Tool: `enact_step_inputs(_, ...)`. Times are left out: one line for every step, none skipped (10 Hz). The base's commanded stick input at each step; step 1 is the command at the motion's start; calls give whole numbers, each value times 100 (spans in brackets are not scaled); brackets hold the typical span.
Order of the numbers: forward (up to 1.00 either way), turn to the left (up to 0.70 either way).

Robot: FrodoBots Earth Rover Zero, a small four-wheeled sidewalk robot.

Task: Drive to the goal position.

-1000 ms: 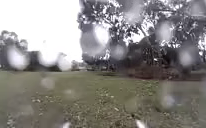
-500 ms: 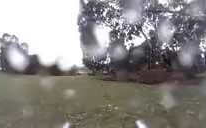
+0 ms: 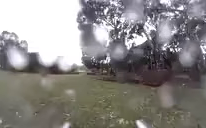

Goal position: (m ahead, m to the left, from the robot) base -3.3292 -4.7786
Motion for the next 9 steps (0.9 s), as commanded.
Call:
enact_step_inputs(100,20)
enact_step_inputs(0,98)
enact_step_inputs(0,98)
enact_step_inputs(0,98)
enact_step_inputs(0,98)
enact_step_inputs(0,98)
enact_step_inputs(0,98)
enact_step_inputs(0,98)
enact_step_inputs(0,98)
